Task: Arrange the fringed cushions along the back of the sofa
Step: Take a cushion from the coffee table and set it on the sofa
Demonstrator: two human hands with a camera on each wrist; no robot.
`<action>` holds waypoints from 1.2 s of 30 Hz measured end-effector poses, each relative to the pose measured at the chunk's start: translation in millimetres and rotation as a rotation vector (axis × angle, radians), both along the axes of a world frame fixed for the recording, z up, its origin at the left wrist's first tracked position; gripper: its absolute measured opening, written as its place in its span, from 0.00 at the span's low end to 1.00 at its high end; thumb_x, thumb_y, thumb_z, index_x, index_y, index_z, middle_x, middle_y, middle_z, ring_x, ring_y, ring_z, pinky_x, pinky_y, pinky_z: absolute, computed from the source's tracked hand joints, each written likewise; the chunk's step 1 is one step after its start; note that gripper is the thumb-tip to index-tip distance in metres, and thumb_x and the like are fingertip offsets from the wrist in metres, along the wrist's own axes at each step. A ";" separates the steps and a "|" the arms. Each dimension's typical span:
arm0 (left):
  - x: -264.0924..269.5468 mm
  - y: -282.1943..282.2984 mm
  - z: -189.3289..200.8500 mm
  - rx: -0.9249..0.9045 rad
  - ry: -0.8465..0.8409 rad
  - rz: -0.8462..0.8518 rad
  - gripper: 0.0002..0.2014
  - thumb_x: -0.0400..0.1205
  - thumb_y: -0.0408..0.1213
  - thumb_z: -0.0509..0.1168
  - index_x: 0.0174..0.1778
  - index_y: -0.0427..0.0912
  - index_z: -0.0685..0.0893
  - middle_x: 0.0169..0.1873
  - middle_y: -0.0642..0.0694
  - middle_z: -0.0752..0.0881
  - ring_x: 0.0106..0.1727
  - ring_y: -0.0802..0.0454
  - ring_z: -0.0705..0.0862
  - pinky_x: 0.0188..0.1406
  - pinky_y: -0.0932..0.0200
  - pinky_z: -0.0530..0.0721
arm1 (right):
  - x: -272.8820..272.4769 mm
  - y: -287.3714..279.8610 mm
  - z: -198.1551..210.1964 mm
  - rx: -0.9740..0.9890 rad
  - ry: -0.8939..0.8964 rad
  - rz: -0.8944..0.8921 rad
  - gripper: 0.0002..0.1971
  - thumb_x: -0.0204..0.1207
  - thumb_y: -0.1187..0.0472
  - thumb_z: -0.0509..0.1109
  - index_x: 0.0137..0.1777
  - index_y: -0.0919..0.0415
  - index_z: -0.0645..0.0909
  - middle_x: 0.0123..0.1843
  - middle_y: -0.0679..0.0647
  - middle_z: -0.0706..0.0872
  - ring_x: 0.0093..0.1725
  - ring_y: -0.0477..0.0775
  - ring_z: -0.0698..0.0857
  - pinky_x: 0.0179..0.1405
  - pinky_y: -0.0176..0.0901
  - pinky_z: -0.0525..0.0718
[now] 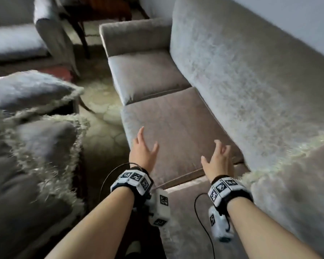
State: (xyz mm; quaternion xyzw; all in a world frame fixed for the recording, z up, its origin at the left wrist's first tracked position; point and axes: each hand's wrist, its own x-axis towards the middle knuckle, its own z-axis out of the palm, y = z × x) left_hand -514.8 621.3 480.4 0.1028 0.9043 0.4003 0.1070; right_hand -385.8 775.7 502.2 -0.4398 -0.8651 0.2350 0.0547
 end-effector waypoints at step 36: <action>-119.2 -577.9 -128.0 -0.013 -0.157 0.905 0.63 0.49 0.78 0.63 0.78 0.69 0.38 0.82 0.43 0.40 0.82 0.45 0.40 0.80 0.42 0.46 | -309.2 -458.5 -98.2 -0.047 -0.297 0.921 0.61 0.56 0.29 0.73 0.72 0.31 0.25 0.68 0.64 0.64 0.69 0.69 0.74 0.63 0.57 0.77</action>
